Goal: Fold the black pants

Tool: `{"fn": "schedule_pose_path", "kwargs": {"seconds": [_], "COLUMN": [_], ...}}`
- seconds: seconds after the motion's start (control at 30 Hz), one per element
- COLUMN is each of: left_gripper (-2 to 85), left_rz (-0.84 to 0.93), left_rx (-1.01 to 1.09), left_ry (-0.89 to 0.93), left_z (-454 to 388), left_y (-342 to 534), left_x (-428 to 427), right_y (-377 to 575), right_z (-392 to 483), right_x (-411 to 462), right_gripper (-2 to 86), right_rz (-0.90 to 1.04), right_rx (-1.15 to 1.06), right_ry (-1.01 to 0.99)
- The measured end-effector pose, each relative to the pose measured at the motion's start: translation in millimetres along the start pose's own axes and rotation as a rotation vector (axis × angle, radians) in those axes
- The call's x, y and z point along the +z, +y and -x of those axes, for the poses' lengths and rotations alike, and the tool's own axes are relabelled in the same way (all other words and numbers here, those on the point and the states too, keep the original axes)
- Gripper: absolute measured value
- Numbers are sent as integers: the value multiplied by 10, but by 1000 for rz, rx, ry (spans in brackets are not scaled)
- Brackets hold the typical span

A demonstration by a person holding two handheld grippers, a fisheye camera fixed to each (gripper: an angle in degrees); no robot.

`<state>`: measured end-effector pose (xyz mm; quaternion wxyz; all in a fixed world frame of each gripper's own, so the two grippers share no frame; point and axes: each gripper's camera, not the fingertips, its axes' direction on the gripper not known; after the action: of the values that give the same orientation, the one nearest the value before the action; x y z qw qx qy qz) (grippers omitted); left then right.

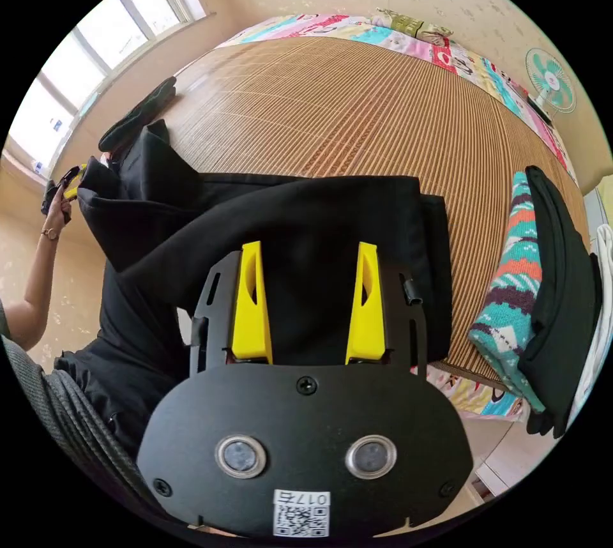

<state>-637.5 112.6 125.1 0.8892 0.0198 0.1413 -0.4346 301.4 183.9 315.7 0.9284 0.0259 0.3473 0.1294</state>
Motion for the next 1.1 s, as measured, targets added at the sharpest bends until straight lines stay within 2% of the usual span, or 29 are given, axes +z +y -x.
{"fn": "schedule_pose_path", "kwargs": {"seconds": [0.03,0.1,0.17,0.23,0.27,0.3,0.33,0.4,0.43,0.5,0.57,0.63,0.7,0.73,0.8,0.87,0.9,0.93,0.97,1.0,1.1], "left_gripper": [124,99,78,54,40,31,28,24,25,-2,-7,-9,-10,-10,-10,-9,-9,-9,-8,-7,7], "left_rz": [-68,-314,-374,-284,-143,77,204,664,716,832,878,832,606,549,398,387,393,379,314,234,89], "left_rx": [10,145,318,492,597,656,659,681,703,801,835,883,950,959,1024,1063,1037,1017,979,949,874], "left_ry": [-22,-65,-35,9,45,63,42,-116,-172,-427,-566,-659,-661,-645,-521,-422,-371,-344,-274,-182,-58], "left_z": [-42,-428,-859,-1341,-1658,-1934,-2050,-2343,-2390,-2528,-2684,-2976,-3245,-3295,-3484,-3634,-3720,-3759,-3813,-3817,-3582], "left_y": [127,640,893,982,967,908,881,999,1072,1368,1517,1578,1630,1619,1536,1438,1331,1271,1167,1093,1024], "left_x": [-93,-424,-488,-308,-30,378,636,1772,2010,2836,3244,3427,3604,3637,3776,3873,3863,3811,3613,3334,2612], "right_y": [-81,-167,-237,-289,-292,-283,-281,-290,-304,-342,-399,-528,-674,-817,-1087,-1353,-1438,-1381,-1305,-1088,-194], "right_z": [31,150,222,250,252,271,285,319,338,290,134,-199,-443,-591,-834,-1140,-1392,-1580,-1625,-1612,-1215], "right_x": [122,158,176,158,143,114,138,146,135,126,124,144,150,175,200,85,-127,-456,-642,-997,-1662], "right_gripper": [188,187,180,148,137,82,49,34,28,22,17,12,10,10,9,9,9,8,8,8,7], "right_rz": [47,77,111,123,113,74,64,49,40,23,-3,-51,-92,-98,-59,13,18,-81,-160,-322,-569], "right_rx": [16,-7,-12,-28,-33,-64,-92,-121,-139,-121,-73,5,58,76,103,181,295,391,408,377,258], "right_ry": [18,87,118,129,138,154,163,197,242,321,401,430,468,523,569,518,416,293,234,144,140]}}
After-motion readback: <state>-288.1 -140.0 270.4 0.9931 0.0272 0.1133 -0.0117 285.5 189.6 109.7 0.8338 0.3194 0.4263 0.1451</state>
